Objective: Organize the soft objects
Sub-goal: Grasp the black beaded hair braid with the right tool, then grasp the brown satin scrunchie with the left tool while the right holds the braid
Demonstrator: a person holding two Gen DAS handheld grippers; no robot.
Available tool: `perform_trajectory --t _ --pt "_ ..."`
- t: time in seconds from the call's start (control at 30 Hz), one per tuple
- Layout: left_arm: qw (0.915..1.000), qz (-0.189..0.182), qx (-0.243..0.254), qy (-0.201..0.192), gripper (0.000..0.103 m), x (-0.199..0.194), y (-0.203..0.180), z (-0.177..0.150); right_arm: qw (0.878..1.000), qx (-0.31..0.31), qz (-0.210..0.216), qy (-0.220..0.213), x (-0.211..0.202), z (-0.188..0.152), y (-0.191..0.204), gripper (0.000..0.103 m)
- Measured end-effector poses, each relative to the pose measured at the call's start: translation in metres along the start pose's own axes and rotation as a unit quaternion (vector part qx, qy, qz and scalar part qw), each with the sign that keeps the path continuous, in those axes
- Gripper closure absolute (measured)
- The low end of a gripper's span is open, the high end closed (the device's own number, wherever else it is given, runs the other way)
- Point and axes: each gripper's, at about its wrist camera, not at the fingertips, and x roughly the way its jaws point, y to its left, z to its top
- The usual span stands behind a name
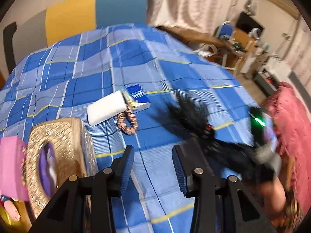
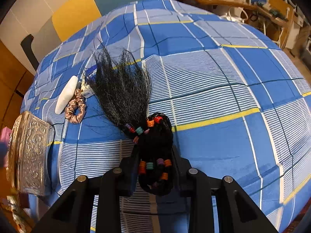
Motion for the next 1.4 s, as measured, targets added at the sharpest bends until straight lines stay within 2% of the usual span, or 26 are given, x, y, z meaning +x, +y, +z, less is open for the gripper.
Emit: perform_trajectory --t 0.1,0.2,0.33,0.5,0.57,0.63,0.67,0.73,0.8,0.93,1.03,1.1,1.13,1.17,1.27,1.4 --pt "0.9990 0.026 -0.027 0.024 0.062 0.034 0.001 0.017 1.000 0.005 0.010 -0.002 0.000 0.004 -0.002 0.073" --pt "0.9970 0.055 -0.033 0.043 0.062 0.068 0.002 0.029 1.000 0.001 0.010 -0.016 -0.007 0.008 -0.001 0.073" --pt "0.9926 0.100 -0.041 0.056 0.062 0.105 0.010 0.040 0.999 0.026 0.032 -0.019 -0.009 0.009 -0.006 0.073" --pt "0.9841 0.154 -0.024 0.085 0.062 0.147 0.016 0.042 0.998 0.029 0.040 -0.031 -0.016 0.012 -0.006 0.073" --pt "0.9857 0.148 -0.022 0.077 0.062 0.154 0.017 0.042 0.998 0.028 0.041 -0.036 -0.019 0.014 -0.005 0.073" --pt "0.9855 0.160 -0.010 0.055 0.062 0.153 0.014 0.042 0.998 0.028 0.042 -0.038 -0.019 0.014 -0.004 0.073" --pt "0.9852 0.164 -0.004 0.048 0.069 0.152 0.011 0.042 0.998 0.030 0.043 -0.037 -0.018 0.014 -0.005 0.073" --pt "0.9870 0.154 0.001 0.047 0.081 0.153 0.008 0.038 0.998 0.039 0.044 -0.035 -0.017 0.015 -0.007 0.073" --pt "0.9895 0.138 -0.006 0.043 0.085 0.149 0.005 0.033 0.997 0.046 0.041 -0.037 -0.017 0.015 -0.010 0.073" --pt "0.9953 0.082 -0.033 0.041 0.086 0.130 -0.004 0.015 0.997 0.060 0.037 -0.044 -0.021 0.015 -0.015 0.073" --pt "0.9972 0.059 -0.017 0.042 0.086 0.120 -0.017 -0.004 0.997 0.059 0.036 -0.044 -0.021 0.016 -0.015 0.073" --pt "0.9975 0.049 -0.007 0.050 0.081 0.121 -0.026 -0.012 0.997 0.056 0.038 -0.042 -0.021 0.015 -0.014 0.073" --pt "0.9976 0.046 -0.005 0.051 0.071 0.122 -0.029 -0.014 0.997 0.054 0.038 -0.042 -0.021 0.015 -0.013 0.073" --pt "0.9976 0.048 -0.006 0.050 0.065 0.122 -0.030 -0.014 0.997 0.053 0.037 -0.042 -0.021 0.015 -0.012 0.073" --pt "0.9974 0.054 -0.015 0.046 0.056 0.121 -0.033 -0.009 0.997 0.053 0.038 -0.044 -0.022 0.015 -0.013 0.073" --pt "0.9971 0.060 -0.016 0.044 0.055 0.130 -0.034 0.004 0.997 0.054 0.034 -0.042 -0.020 0.016 -0.015 0.073"
